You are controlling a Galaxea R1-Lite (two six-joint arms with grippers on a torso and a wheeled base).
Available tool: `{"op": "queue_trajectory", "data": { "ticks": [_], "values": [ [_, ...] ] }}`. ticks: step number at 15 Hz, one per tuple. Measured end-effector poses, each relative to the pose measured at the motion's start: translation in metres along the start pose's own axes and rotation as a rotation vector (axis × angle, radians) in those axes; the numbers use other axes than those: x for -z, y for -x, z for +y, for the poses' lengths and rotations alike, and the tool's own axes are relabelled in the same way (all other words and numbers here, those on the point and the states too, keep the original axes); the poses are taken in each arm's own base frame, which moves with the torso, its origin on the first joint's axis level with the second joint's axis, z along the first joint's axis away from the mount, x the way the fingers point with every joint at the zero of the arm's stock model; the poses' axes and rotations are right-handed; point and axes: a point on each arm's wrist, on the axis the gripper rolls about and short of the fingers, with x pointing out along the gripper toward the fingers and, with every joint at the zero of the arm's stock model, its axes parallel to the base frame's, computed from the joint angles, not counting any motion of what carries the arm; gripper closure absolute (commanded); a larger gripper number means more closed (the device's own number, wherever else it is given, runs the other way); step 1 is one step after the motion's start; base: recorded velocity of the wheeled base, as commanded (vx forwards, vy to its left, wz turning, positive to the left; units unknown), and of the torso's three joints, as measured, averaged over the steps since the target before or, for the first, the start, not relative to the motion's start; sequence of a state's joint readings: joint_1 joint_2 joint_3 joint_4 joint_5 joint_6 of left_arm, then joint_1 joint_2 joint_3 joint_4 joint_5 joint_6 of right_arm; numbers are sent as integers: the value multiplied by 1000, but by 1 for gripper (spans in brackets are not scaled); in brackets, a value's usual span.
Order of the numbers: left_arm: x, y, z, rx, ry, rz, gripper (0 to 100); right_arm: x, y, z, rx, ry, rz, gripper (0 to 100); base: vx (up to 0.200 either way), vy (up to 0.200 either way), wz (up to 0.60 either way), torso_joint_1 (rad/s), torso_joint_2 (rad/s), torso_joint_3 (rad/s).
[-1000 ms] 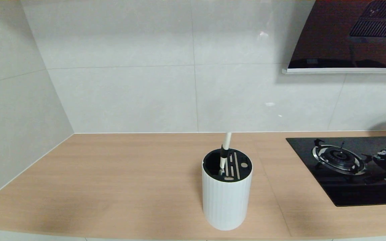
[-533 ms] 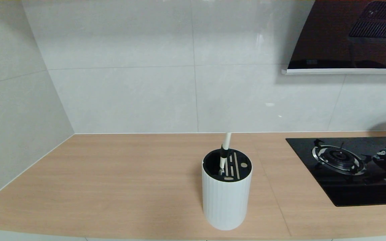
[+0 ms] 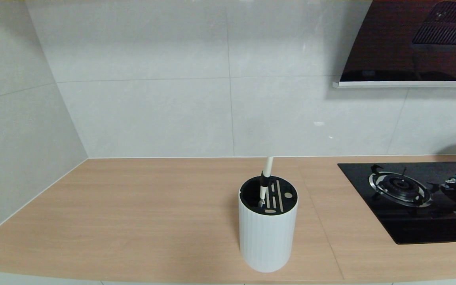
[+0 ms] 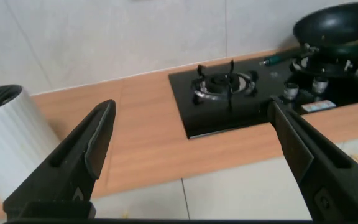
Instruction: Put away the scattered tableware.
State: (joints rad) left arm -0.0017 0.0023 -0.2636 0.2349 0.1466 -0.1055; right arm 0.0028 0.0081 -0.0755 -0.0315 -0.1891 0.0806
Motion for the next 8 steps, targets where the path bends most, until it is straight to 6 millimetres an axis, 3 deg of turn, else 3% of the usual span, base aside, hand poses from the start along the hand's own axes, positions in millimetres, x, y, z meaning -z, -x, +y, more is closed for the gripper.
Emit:
{"op": "queue_trajectory", "data": {
  "ticks": [4, 8],
  "values": [
    [34, -21, -2, 93, -38, -35, 0, 21, -3, 1, -85, 20, 76, 0, 0, 0, 0, 0, 0, 0],
    [47, -23, -2, 132, -120, 29, 0, 24, -3, 2, -144, 60, 99, 0, 0, 0, 0, 0, 0, 0]
  ]
}}
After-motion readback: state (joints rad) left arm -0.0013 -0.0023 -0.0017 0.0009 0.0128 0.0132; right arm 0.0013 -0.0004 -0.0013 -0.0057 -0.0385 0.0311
